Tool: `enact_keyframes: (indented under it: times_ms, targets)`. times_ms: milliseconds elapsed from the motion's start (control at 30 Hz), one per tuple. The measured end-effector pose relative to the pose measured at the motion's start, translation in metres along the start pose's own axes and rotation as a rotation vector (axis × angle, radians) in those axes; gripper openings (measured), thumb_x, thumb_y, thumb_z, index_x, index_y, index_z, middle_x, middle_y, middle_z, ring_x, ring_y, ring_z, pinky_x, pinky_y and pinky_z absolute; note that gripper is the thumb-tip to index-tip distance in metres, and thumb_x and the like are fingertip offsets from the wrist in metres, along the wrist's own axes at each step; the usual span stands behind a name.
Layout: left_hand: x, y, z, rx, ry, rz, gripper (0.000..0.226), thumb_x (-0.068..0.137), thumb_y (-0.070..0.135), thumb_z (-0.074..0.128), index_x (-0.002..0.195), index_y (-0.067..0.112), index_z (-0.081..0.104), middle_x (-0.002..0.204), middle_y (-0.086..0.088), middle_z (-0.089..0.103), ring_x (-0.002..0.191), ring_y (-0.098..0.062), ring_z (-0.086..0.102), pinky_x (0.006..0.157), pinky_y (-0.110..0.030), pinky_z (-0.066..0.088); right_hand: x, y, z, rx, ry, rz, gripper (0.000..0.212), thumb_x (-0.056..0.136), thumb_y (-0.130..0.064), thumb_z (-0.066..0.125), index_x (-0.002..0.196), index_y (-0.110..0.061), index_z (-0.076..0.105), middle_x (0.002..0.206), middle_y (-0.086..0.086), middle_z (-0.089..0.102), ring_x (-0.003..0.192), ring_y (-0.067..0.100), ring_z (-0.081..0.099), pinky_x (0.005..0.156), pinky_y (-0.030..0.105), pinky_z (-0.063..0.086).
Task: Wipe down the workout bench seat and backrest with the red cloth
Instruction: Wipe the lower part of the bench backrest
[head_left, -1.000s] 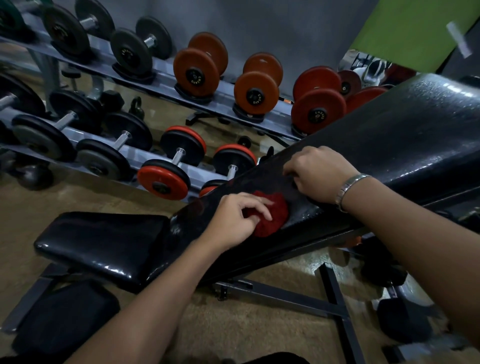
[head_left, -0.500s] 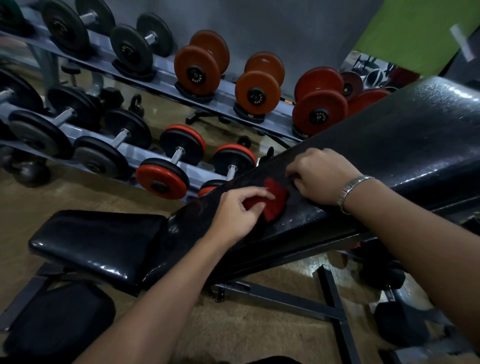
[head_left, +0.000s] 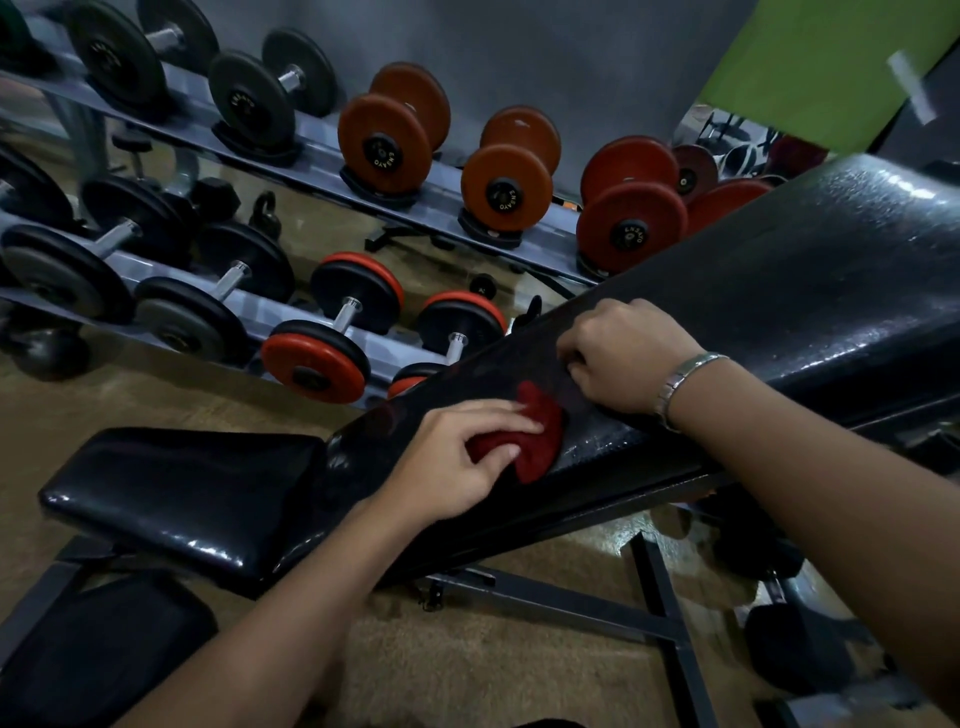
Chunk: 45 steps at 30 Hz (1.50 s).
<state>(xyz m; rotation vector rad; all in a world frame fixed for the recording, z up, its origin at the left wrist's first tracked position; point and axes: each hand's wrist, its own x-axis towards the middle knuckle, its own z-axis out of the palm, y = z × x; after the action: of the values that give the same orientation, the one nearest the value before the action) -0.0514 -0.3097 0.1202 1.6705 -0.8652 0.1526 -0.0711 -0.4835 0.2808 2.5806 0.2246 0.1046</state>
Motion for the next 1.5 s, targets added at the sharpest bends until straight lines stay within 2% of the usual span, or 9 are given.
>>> enact_keyframes:
  times_ms: [200,333,467,600,733,933,1100,1300,1500]
  targets:
    - [0.043,-0.002,0.009,-0.002,0.129,-0.097,0.031,0.087,0.005,0.072,0.111,0.025,0.078,0.115,0.013,0.073,0.113,0.005,0.062,0.106,-0.025,0.047,0.002,-0.001,0.001,0.015,0.007,-0.003,0.025,0.092,-0.031,0.048,0.106,-0.027,0.068,0.109,0.0,0.064,0.107,0.025,0.054,0.078,0.036,0.036]
    - [0.036,-0.006,0.01,-0.073,0.069,-0.045,0.031,0.083,-0.001,0.074,0.104,0.021,0.081,0.113,0.008,0.074,0.113,-0.001,0.065,0.105,-0.021,0.046,0.002,0.005,0.001,0.074,0.004,0.012,0.021,0.09,-0.029,0.052,0.103,-0.019,0.066,0.11,0.005,0.064,0.107,0.029,0.056,0.083,0.037,0.043]
    - [0.061,-0.027,-0.005,0.019,0.045,-0.181,0.032,0.085,0.004,0.071,0.102,0.029,0.081,0.112,0.009,0.076,0.11,-0.004,0.067,0.104,-0.026,0.05,0.004,0.008,0.0,0.152,-0.006,0.039,0.015,0.086,-0.025,0.053,0.094,-0.018,0.065,0.103,0.006,0.064,0.102,0.032,0.059,0.082,0.042,0.051]
    - [0.082,-0.017,0.011,-0.021,0.094,-0.187,0.034,0.085,-0.001,0.068,0.104,0.025,0.081,0.111,0.008,0.076,0.11,-0.001,0.066,0.101,-0.017,0.046,0.006,0.009,0.002,0.164,-0.001,0.034,0.015,0.085,-0.024,0.052,0.092,-0.019,0.065,0.1,0.006,0.065,0.099,0.032,0.06,0.079,0.039,0.051]
    - [0.068,-0.027,0.009,-0.136,0.056,-0.166,0.038,0.081,-0.006,0.072,0.094,0.028,0.082,0.112,0.006,0.076,0.113,-0.003,0.066,0.109,-0.026,0.046,0.007,0.013,0.005,0.196,-0.004,0.037,0.013,0.081,-0.025,0.051,0.087,-0.023,0.062,0.096,0.006,0.065,0.092,0.034,0.062,0.075,0.042,0.055]
    - [0.109,-0.027,0.009,-0.049,0.118,-0.195,0.04,0.078,-0.002,0.069,0.088,0.035,0.081,0.099,0.009,0.078,0.102,-0.005,0.07,0.099,-0.032,0.055,0.013,0.012,0.005,0.169,-0.008,0.015,0.004,0.083,-0.023,0.052,0.081,-0.026,0.05,0.097,0.007,0.064,0.093,0.034,0.061,0.07,0.036,0.049]
    - [0.102,-0.033,0.017,-0.22,0.12,-0.217,0.041,0.076,-0.012,0.07,0.084,0.026,0.081,0.104,0.004,0.078,0.108,-0.008,0.069,0.101,-0.03,0.052,0.018,0.021,0.005,0.162,0.02,0.015,0.006,0.08,-0.02,0.053,0.081,-0.026,0.053,0.096,0.008,0.065,0.095,0.034,0.061,0.074,0.039,0.053]
    - [0.139,-0.049,0.009,-0.078,0.149,-0.345,0.038,0.08,-0.004,0.067,0.08,0.031,0.082,0.095,0.009,0.078,0.095,-0.005,0.07,0.09,-0.026,0.058,0.027,0.03,0.003,0.028,0.082,0.019,0.019,0.086,-0.023,0.052,0.095,-0.016,0.066,0.1,0.006,0.066,0.098,0.03,0.057,0.079,0.037,0.046]
    - [0.128,-0.053,0.008,-0.271,0.081,-0.295,0.043,0.071,-0.02,0.063,0.077,0.019,0.081,0.098,-0.005,0.079,0.101,-0.018,0.072,0.088,-0.027,0.057,0.032,0.035,0.009,0.031,0.066,0.026,0.021,0.085,-0.025,0.052,0.097,-0.018,0.068,0.102,0.004,0.067,0.101,0.03,0.058,0.078,0.035,0.042]
